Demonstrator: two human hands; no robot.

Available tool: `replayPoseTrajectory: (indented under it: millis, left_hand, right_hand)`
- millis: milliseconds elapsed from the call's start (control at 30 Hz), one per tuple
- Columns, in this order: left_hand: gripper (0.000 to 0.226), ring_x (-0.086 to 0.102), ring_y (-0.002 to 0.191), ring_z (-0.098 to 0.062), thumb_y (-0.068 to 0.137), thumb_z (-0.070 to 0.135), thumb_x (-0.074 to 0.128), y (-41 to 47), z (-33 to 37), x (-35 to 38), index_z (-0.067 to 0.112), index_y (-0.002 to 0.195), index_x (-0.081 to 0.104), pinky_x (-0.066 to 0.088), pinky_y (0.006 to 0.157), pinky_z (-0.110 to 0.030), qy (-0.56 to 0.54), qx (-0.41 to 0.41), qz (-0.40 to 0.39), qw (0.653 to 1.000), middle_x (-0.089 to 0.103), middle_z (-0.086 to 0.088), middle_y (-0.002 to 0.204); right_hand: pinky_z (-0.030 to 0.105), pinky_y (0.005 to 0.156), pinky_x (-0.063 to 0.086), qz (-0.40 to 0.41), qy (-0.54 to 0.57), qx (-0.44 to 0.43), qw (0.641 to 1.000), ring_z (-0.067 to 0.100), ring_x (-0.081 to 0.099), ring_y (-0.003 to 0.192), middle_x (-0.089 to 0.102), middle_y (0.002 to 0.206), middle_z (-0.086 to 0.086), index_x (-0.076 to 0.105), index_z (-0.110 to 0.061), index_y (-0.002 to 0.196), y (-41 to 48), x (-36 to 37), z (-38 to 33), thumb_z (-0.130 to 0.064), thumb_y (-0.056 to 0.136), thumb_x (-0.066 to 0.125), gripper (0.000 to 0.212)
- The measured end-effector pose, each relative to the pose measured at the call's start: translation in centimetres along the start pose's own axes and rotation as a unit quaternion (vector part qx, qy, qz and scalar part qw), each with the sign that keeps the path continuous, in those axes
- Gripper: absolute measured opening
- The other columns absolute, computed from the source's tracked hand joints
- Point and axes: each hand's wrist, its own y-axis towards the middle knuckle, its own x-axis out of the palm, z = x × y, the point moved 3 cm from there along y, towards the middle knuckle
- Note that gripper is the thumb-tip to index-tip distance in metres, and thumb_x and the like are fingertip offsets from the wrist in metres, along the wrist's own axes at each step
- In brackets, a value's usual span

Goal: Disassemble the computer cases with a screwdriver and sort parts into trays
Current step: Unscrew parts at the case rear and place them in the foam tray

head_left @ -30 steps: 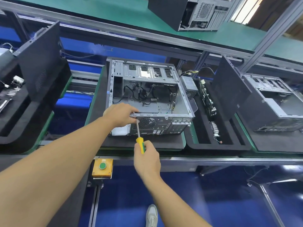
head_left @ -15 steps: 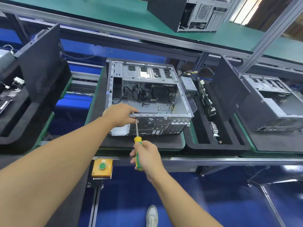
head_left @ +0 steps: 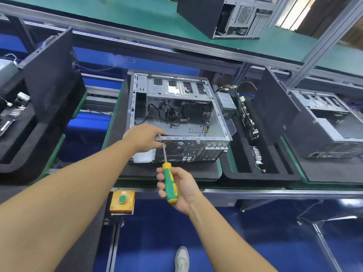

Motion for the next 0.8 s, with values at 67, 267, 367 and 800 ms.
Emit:
replayPoseTrajectory:
  millis: [67, 267, 367, 800]
  left_hand:
    - [0.048, 0.062, 0.106, -0.02, 0.087, 0.062, 0.061, 0.0, 0.0, 0.0, 0.044, 0.131, 0.057, 0.047, 0.076, -0.034, -0.003, 0.0, -0.002, 1.0, 0.069, 0.009, 0.115]
    - [0.051, 0.063, 0.098, -0.02, 0.086, 0.065, 0.06, -0.2, 0.2, -0.1, 0.043, 0.132, 0.057, 0.047, 0.072, -0.032, -0.006, 0.003, -0.008, 1.0, 0.069, 0.008, 0.107]
    - [0.049, 0.059, 0.082, -0.015, 0.087, 0.064, 0.059, -0.3, 0.3, -0.3, 0.042, 0.132, 0.056, 0.049, 0.072, -0.033, -0.008, -0.002, -0.011, 1.0, 0.054, 0.02, 0.072]
    - [0.045, 0.058, 0.091, -0.017, 0.088, 0.062, 0.059, -0.5, 0.1, 0.1, 0.041, 0.128, 0.058, 0.04, 0.066, -0.03, -0.007, 0.015, 0.017, 1.0, 0.068, 0.009, 0.103]
  right_hand:
    - [0.031, 0.052, 0.049, 0.118, -0.202, -0.093, 0.968, 0.02, 0.053, 0.06, 0.06, 0.076, 0.003, 0.063, -0.01, 0.094, -0.2, 0.2, 0.1, -0.026, 0.098, 0.048, 0.022]
    - [0.028, 0.049, 0.036, 0.27, -0.53, -0.219, 0.773, 0.01, 0.051, 0.058, 0.055, 0.084, -0.002, 0.04, -0.02, 0.092, -0.3, 0.4, 0.2, -0.031, 0.096, 0.054, 0.018]
    - [0.026, 0.044, 0.042, 0.121, -0.161, -0.052, 0.978, 0.016, 0.05, 0.049, 0.053, 0.077, 0.004, 0.059, -0.011, 0.103, 0.1, 0.7, -0.1, -0.029, 0.093, 0.052, 0.022]
    - [0.034, 0.054, 0.06, 0.232, -0.334, -0.167, 0.898, 0.01, 0.056, 0.048, 0.057, 0.084, 0.003, 0.045, -0.02, 0.093, 0.9, 0.0, 0.8, -0.024, 0.092, 0.065, 0.02]
